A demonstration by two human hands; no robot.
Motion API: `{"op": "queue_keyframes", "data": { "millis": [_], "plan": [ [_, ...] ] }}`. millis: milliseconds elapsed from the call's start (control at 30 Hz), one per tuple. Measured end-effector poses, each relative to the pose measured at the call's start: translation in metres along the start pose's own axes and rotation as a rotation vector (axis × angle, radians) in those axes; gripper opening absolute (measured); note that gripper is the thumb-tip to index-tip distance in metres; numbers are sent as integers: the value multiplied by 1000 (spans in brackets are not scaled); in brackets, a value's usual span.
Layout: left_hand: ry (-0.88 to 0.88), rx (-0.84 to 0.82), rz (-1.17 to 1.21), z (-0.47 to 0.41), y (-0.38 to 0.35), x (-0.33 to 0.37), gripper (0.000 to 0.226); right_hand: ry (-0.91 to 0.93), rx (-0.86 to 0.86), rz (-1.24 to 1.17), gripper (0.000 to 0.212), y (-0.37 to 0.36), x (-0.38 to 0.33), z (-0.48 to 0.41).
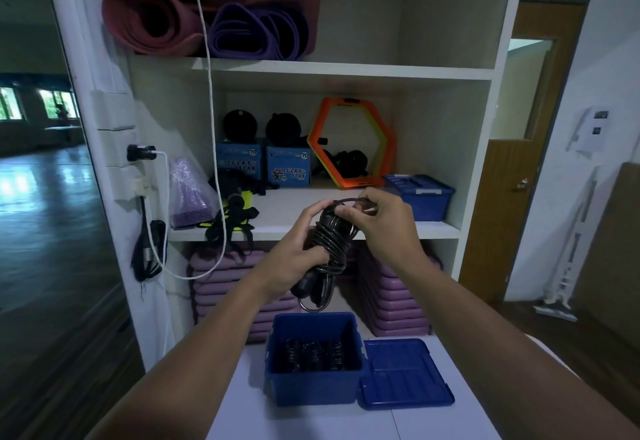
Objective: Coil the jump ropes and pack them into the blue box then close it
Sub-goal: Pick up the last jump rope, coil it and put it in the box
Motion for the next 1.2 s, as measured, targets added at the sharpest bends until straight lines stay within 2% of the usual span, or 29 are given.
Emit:
{"op": "queue_keyframes", "data": {
  "millis": [133, 233, 467, 567, 667, 800, 967, 1200],
  "plan": [
    [25, 33, -113, -2, 0, 0, 85, -25, -7, 29, 36, 2, -1, -4],
    [44, 68, -198, -3, 0, -1, 81, -61, -58, 30, 34, 1, 1, -4],
    [-19, 225, -217, -2, 7, -6, 74, -30, -290, -20, 22, -6, 6, 6],
    [-52, 231, -276, -2, 9, -6, 74, -52, -352, -116, 24, -5, 14, 7],
    [-75, 219, -299, 1, 9, -5, 74, -134, -431, -324, 26, -2, 22, 8],
    [-91, 196, -277, 3, 9, -3, 70, -261, -409, -541, 21, 1, 24, 8],
    [-112, 189, -289, 3, 10, -2, 59, -358, -368, -587, 19, 0, 22, 5],
    [-130, 191, -288, 3, 12, -5, 54, -536, -511, -621, 20, -3, 17, 4]
  ]
}}
Point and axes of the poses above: each hand's wrist, its own z-axis away from the middle knuckle, its own y-axis out of the back of the hand, x = y × z, the point moved 3 cm from there along -z, towards the middle knuckle, and after that the axes turned 6 degrees about -x, right-handed, at the moved point
